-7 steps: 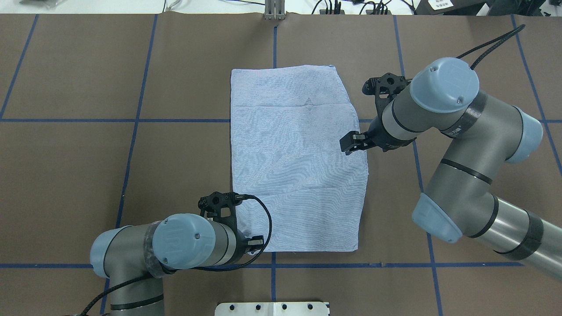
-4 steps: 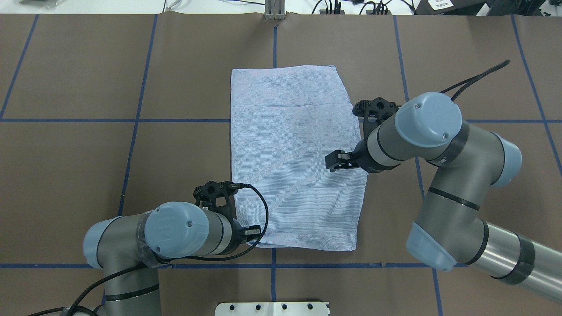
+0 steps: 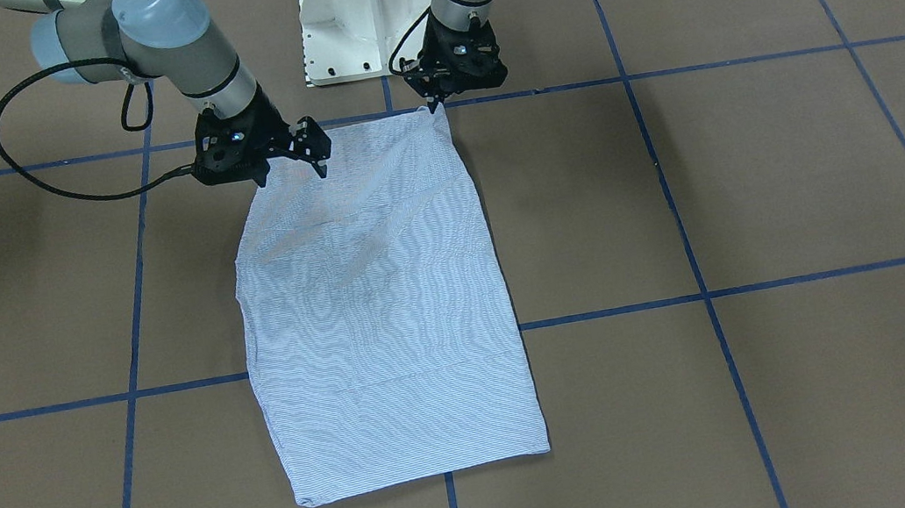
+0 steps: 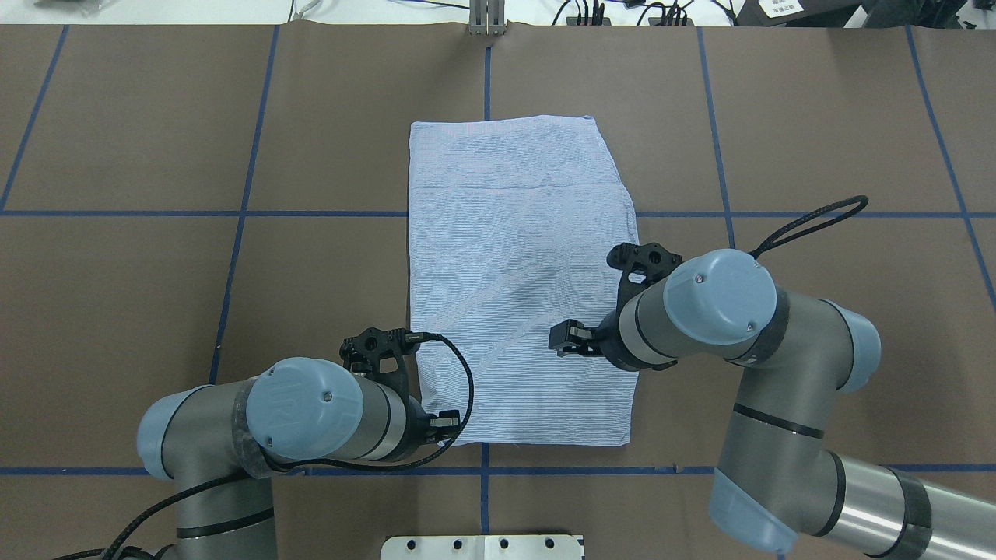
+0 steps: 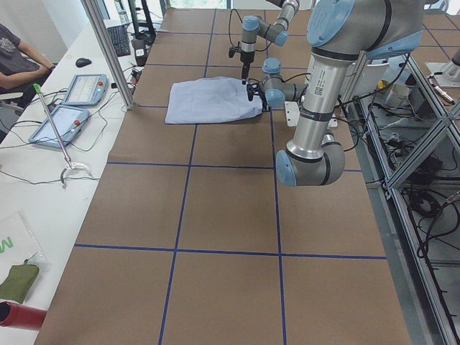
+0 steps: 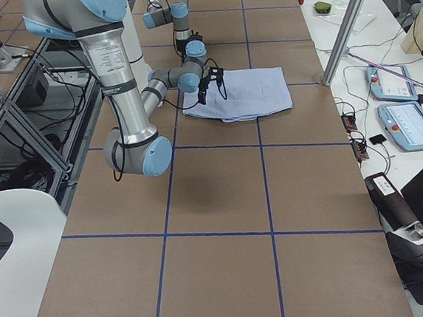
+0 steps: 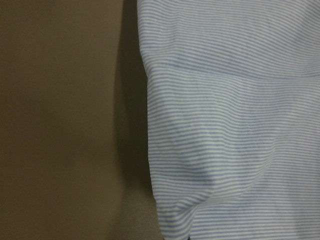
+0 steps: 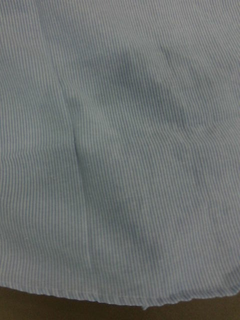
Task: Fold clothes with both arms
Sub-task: 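Move the right gripper to the shirt's other near corner beside the left gripper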
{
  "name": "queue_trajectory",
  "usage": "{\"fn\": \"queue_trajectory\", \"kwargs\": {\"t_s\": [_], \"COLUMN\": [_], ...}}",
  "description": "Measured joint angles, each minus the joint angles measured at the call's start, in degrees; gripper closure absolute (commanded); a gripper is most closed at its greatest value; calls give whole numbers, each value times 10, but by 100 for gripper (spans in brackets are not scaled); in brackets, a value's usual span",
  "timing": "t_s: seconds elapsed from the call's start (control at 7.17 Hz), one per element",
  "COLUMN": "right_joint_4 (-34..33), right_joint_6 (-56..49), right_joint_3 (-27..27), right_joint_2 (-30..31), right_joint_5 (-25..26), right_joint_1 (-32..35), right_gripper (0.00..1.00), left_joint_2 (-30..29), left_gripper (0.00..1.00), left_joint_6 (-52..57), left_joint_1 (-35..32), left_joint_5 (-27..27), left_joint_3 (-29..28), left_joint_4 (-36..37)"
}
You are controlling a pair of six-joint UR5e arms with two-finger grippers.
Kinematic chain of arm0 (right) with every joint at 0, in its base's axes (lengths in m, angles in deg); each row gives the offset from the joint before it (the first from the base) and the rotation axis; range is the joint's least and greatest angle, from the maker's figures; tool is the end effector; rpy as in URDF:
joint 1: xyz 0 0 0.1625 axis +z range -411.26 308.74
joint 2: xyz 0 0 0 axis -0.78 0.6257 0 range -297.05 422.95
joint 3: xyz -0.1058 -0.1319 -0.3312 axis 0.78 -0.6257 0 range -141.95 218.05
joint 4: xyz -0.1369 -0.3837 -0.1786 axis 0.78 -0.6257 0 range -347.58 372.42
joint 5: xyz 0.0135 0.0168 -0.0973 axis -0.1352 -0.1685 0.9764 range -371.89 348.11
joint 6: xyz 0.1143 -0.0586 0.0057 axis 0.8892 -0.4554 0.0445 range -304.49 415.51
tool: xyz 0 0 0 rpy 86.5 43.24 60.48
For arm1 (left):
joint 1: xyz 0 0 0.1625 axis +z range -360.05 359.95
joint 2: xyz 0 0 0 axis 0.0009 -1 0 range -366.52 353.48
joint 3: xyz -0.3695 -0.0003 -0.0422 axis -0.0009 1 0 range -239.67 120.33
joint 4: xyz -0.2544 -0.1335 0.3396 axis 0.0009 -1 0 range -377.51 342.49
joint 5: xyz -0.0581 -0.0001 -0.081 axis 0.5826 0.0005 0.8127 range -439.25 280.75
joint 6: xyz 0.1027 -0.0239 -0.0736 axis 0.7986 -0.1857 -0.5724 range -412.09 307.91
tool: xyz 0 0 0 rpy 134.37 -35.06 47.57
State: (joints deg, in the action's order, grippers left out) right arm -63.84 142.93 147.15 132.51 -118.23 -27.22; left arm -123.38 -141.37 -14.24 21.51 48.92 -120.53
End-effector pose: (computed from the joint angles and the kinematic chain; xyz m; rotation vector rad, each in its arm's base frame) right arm -0.5227 -0.3395 0.2347 -0.0446 -0.9607 0.2129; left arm 0.5797 -0.2593 0.1729 -0.0380 1.0311 -0.1180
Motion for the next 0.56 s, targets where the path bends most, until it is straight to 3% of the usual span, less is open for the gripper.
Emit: {"fn": "queue_trajectory", "kwargs": {"t_s": [0.56], "right_joint_4": [-31], "right_joint_6": [206], "right_joint_3": [3], "right_joint_2": [16], "right_joint_5": [58], "right_joint_1": [-59], "right_gripper": [0], "left_joint_2": [-1], "left_gripper": [100], "left_joint_6": [0], "left_joint_1": [1], "left_joint_5": [1], "left_joint_3": [0], "left_joint_4": [0]}}
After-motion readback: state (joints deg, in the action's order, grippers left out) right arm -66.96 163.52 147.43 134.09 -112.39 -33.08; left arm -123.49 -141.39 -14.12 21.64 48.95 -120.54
